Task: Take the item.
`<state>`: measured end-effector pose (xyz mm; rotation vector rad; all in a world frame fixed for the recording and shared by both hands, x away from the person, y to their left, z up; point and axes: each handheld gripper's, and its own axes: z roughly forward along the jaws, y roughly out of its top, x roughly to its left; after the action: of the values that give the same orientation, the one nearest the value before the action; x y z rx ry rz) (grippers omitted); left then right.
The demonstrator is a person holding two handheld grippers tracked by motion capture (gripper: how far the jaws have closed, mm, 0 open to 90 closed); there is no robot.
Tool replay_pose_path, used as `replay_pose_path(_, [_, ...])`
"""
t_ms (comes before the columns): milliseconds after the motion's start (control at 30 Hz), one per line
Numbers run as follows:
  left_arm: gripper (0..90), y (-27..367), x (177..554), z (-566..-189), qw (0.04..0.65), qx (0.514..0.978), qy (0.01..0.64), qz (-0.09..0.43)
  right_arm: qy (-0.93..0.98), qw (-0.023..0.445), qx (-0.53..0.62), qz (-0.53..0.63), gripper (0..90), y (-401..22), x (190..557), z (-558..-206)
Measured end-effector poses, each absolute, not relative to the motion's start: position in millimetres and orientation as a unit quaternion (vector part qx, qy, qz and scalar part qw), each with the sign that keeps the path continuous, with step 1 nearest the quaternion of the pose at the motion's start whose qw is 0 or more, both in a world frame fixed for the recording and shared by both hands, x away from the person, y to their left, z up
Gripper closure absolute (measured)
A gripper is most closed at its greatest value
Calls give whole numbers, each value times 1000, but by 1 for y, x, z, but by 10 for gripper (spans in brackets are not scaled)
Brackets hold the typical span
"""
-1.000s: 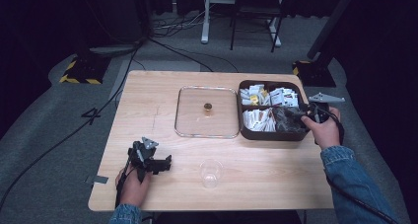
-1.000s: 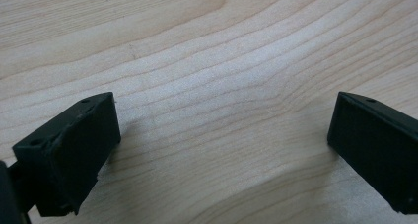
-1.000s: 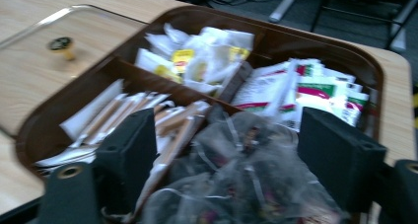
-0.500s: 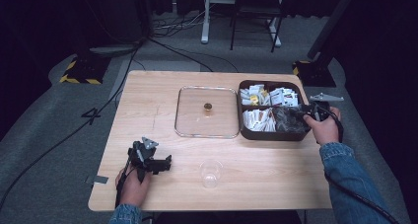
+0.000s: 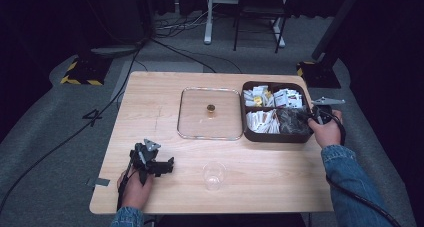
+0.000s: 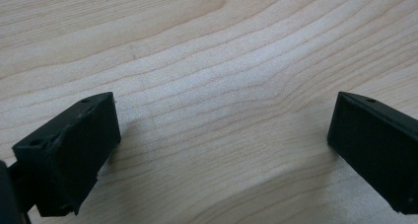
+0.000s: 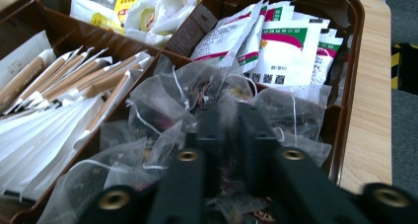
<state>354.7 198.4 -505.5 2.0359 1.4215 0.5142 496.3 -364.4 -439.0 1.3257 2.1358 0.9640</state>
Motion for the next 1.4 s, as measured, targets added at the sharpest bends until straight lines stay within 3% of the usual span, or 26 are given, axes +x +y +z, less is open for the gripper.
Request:
replay_pose_path(133, [0, 198, 355, -506, 299, 766, 535, 193, 778, 219, 475, 348, 900, -365, 493, -438])
replay_pose_path(833, [0, 198, 355, -506, 298, 766, 535, 194, 747, 222, 468, 418, 900, -371, 479, -418])
replay_pose_path(1400, [0, 198, 355, -505, 298, 766, 535, 194, 732, 201, 415, 502, 900, -346, 451, -394])
